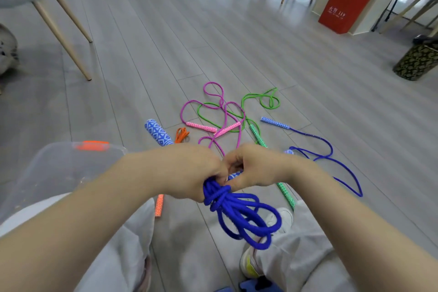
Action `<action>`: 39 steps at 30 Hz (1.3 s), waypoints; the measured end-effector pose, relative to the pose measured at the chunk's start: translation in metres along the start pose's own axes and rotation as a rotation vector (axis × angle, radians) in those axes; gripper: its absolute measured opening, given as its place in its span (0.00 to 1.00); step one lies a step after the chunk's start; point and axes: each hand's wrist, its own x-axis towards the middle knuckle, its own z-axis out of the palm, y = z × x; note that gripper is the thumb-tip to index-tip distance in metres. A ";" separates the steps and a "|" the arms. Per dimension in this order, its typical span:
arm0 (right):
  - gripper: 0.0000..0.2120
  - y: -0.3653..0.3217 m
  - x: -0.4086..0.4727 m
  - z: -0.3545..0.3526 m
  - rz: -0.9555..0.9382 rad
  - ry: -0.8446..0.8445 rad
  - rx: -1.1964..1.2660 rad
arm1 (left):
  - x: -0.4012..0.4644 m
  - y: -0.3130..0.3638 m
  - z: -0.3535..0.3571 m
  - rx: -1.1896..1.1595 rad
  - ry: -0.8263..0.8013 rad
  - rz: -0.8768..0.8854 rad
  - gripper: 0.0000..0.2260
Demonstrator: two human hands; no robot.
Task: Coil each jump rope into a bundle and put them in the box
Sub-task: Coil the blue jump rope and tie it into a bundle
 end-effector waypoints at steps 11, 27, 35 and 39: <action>0.11 -0.020 -0.002 -0.006 0.257 0.208 -0.591 | 0.038 0.000 0.023 0.275 0.108 -0.251 0.08; 0.09 -0.010 0.007 -0.001 0.126 0.686 -0.147 | 0.036 -0.039 0.009 -0.509 0.121 -0.361 0.20; 0.10 -0.007 0.006 -0.005 0.106 0.793 -0.126 | 0.039 -0.035 0.011 -0.787 0.303 -0.360 0.20; 0.10 -0.007 0.004 -0.008 0.084 0.823 -0.124 | 0.040 -0.040 0.010 -0.934 0.320 -0.422 0.22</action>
